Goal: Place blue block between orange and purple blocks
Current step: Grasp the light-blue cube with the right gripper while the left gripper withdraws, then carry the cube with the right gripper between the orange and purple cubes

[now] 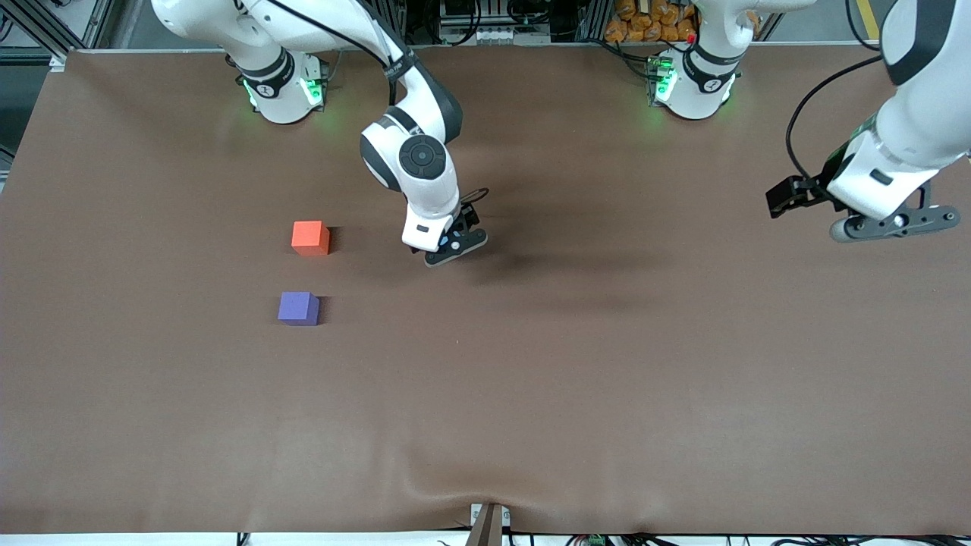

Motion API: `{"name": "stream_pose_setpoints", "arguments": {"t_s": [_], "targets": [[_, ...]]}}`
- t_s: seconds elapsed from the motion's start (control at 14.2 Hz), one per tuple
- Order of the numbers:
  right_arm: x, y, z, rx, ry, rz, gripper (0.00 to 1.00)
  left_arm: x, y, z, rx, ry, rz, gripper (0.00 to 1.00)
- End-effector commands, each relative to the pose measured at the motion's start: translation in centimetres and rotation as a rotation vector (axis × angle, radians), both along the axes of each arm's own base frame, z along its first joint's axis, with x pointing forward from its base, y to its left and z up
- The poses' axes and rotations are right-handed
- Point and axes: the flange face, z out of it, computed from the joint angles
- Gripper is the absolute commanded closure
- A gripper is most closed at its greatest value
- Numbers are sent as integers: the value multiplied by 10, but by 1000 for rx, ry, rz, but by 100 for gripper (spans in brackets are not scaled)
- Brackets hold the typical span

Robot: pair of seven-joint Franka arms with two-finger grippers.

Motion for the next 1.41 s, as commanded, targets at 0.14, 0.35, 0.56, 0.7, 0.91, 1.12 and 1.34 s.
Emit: {"name": "stream_pose_setpoints", "arguments": {"t_s": [0.14, 0.35, 0.56, 0.7, 0.91, 1.12, 1.34], "targets": [[-17, 13, -10, -12, -10, -2, 0, -15, -10, 50, -25, -29, -141, 0], [-26, 20, -21, -14, -10, 2, 0, -20, -5, 61, -29, -9, -225, 0], [-24, 17, -26, -32, -18, 17, 0, -27, 8, 72, -28, -30, -193, 0], [-26, 17, -34, -37, -17, 21, 0, -28, 25, 75, -61, -34, -153, 0], [-20, 11, -34, -45, -12, 25, 0, -30, 25, 77, -105, -39, -143, 0], [-13, 5, -34, -57, -29, 36, 0, -29, 24, 76, -93, -37, -147, 0], [-4, -4, -35, -75, -42, 49, 0, -25, 24, 74, -88, -34, -151, 0]]}}
